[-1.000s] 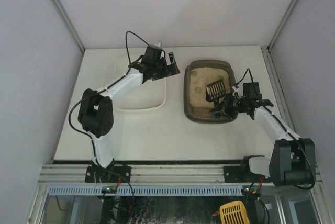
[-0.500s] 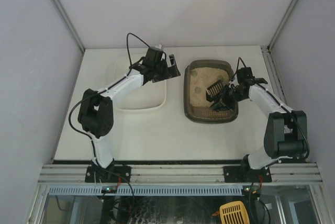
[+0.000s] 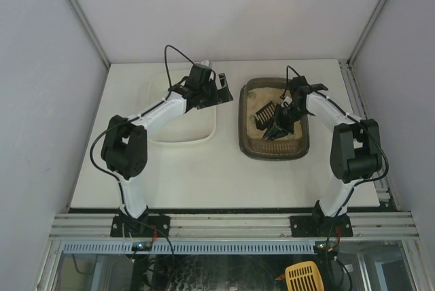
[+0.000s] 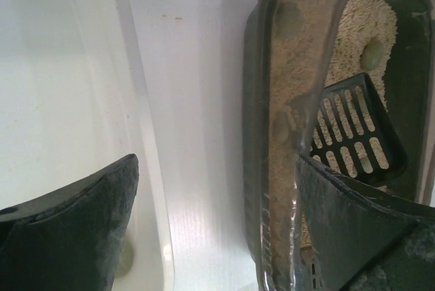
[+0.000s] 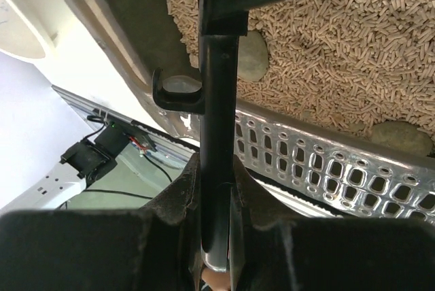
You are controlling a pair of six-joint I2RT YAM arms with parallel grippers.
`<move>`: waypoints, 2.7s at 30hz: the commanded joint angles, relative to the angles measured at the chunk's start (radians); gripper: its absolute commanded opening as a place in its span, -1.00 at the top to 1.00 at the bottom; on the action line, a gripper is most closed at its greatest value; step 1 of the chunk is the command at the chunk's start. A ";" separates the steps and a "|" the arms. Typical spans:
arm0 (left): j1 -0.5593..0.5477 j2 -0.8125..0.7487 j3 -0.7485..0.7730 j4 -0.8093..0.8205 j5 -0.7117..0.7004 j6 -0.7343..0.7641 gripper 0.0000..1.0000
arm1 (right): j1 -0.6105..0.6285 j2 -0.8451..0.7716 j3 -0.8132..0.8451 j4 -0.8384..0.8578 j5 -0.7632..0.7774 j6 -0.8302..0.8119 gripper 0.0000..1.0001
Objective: Clean the litter box
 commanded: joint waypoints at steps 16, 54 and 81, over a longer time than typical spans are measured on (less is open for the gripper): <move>0.003 -0.102 -0.095 0.069 -0.039 0.039 -1.00 | 0.068 -0.063 0.054 -0.247 0.188 -0.047 1.00; 0.004 -0.158 -0.157 0.027 -0.076 0.091 -1.00 | -0.128 -0.389 -0.505 0.664 -0.250 0.222 1.00; 0.030 -0.314 -0.334 0.015 -0.244 0.238 -1.00 | -0.175 -0.132 -1.063 2.485 -0.499 0.924 1.00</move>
